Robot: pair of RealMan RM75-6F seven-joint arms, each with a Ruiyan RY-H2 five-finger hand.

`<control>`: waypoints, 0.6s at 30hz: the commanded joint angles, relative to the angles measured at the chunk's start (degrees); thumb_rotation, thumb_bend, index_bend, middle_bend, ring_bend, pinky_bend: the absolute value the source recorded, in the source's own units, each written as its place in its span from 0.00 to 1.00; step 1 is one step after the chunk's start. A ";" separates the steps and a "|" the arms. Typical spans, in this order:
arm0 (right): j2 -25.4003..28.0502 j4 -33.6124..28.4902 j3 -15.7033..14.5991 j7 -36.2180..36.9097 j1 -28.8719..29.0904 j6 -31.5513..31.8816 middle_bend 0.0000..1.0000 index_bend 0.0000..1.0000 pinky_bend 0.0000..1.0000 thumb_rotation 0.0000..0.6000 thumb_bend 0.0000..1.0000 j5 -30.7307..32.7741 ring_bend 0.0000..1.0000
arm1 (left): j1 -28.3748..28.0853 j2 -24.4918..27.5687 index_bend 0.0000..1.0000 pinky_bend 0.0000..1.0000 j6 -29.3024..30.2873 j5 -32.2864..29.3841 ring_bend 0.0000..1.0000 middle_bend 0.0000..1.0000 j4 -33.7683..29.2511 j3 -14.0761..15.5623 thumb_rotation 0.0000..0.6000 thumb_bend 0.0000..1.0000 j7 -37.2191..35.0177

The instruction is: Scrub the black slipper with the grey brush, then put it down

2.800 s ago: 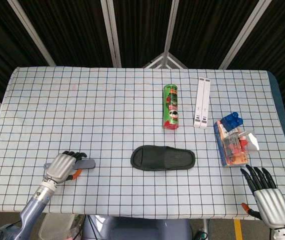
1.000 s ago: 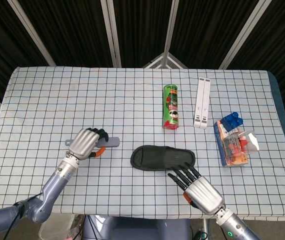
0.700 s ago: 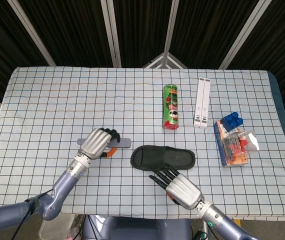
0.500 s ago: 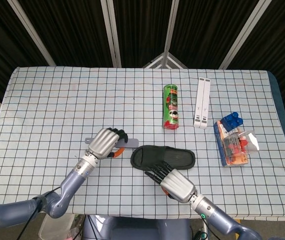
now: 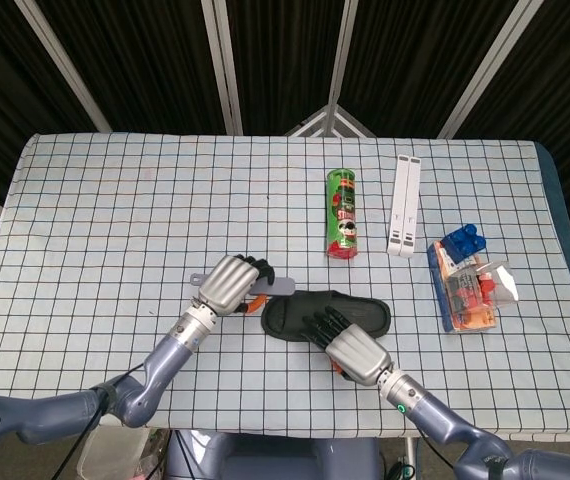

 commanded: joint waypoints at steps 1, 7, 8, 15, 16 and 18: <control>-0.47 0.64 -0.78 -0.77 0.12 0.02 0.00 0.00 0.01 1.00 0.77 0.49 0.00 | -1.22 -1.17 0.45 0.49 -0.74 -0.10 0.50 0.59 0.88 0.02 1.00 0.69 0.26; -1.11 0.62 -2.10 -3.80 -0.14 1.44 0.00 0.00 0.01 1.00 0.78 0.66 0.00 | -3.38 -3.55 0.45 0.49 -1.67 0.12 0.51 0.60 2.44 -0.24 1.00 0.70 -0.17; -1.22 0.48 -2.25 -4.14 -0.20 1.59 0.00 0.00 0.01 1.00 0.78 0.79 0.00 | -3.61 -3.95 0.45 0.49 -1.75 0.04 0.51 0.60 2.83 -0.34 1.00 0.70 -0.43; -1.27 -1.39 -2.69 -4.92 -0.18 1.87 0.00 0.00 0.01 1.00 0.78 2.66 0.00 | -5.11 -6.40 0.46 0.50 -2.42 0.50 0.51 0.60 5.93 -0.50 1.00 0.72 -4.23; -1.13 -1.62 -2.65 -4.85 -0.17 2.26 0.00 0.00 0.01 1.00 0.78 2.70 0.00 | -5.21 -6.63 0.46 0.50 -2.15 1.05 0.51 0.60 6.50 -0.22 1.00 0.72 -4.79; -0.83 -2.11 -2.75 -4.02 -0.24 3.04 0.00 0.00 0.01 1.00 0.78 2.47 0.00 | -5.35 -6.96 0.46 0.50 -1.82 1.81 0.51 0.60 7.34 0.11 1.00 0.72 -6.12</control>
